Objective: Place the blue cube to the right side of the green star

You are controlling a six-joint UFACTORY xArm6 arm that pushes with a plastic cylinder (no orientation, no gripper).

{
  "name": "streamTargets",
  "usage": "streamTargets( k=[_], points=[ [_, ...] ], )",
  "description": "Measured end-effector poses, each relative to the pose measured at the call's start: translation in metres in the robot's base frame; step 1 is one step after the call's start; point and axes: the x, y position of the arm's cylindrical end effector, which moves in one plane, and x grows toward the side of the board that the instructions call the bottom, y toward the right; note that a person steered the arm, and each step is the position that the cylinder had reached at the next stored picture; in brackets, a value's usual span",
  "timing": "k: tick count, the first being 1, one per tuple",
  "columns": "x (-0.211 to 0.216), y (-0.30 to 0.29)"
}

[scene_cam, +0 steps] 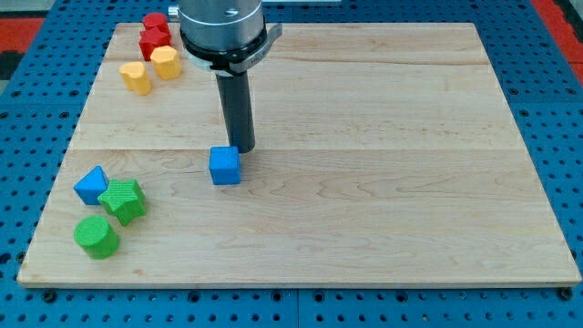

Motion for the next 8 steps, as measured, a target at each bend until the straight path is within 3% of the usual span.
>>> streamTargets(
  k=[1, 3, 4, 5, 6, 7, 8],
  points=[
    [0.042, -0.048],
    [0.050, 0.005],
    [0.078, -0.044],
    [0.070, -0.020],
    [0.033, 0.041],
    [0.020, 0.124],
    [0.014, 0.168]
  ],
)
